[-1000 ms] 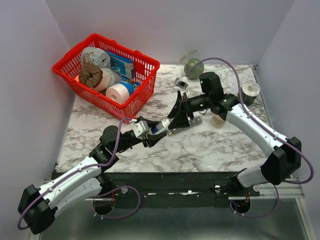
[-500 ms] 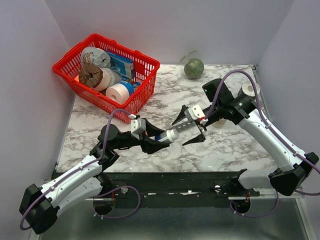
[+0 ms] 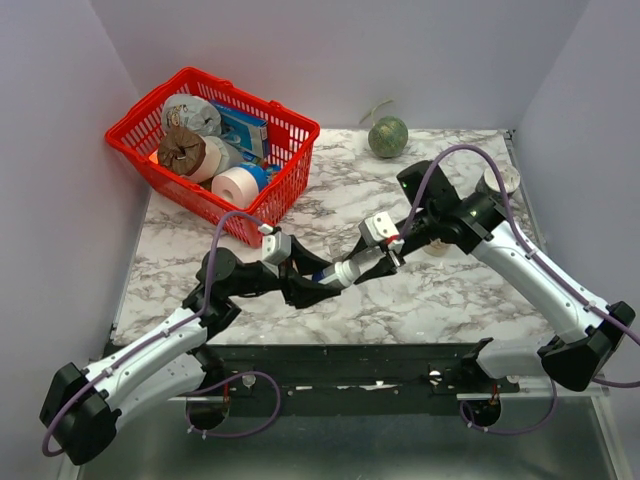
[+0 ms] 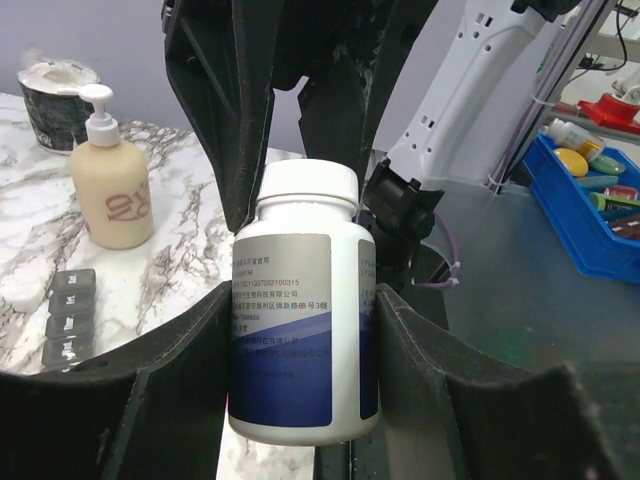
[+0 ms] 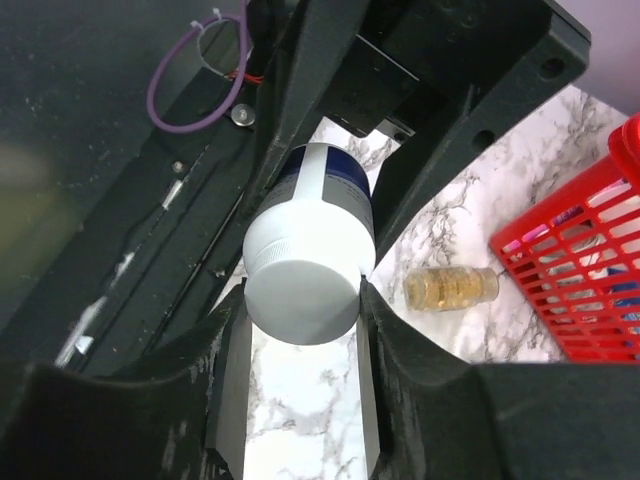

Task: Sort the pills into containers

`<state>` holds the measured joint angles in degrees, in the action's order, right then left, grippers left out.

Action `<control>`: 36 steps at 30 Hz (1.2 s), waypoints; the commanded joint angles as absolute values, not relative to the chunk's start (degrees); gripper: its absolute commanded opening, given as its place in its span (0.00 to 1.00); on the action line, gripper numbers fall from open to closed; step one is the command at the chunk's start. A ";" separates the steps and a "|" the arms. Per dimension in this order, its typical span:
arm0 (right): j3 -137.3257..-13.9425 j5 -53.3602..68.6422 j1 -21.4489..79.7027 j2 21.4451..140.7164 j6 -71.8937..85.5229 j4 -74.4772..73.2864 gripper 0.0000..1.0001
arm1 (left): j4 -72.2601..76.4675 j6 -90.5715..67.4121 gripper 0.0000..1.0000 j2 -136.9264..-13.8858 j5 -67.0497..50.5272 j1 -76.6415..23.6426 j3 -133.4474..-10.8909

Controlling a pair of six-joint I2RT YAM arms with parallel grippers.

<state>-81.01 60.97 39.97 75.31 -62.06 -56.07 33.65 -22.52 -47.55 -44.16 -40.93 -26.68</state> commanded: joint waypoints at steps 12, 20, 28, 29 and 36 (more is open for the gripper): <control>-70.86 66.62 39.03 82.18 -2.86 -28.98 0.23 | 23.64 9.20 0.00 -42.54 -14.02 -47.44 -29.79; -72.14 66.36 36.91 85.78 0.66 -27.31 0.35 | 24.60 12.31 0.00 -46.58 -7.29 -51.86 -29.36; -81.58 61.26 36.91 80.88 -36.89 -49.57 1.00 | 19.95 5.72 0.00 -44.56 -20.46 -50.01 -28.13; -80.95 62.48 36.91 79.90 -42.22 -49.66 1.00 | 19.69 4.84 0.00 -44.39 -21.96 -49.31 -28.04; -82.44 60.92 38.49 80.24 -50.80 -53.79 0.90 | 21.53 -1.58 0.00 -43.86 -27.95 -47.73 -28.13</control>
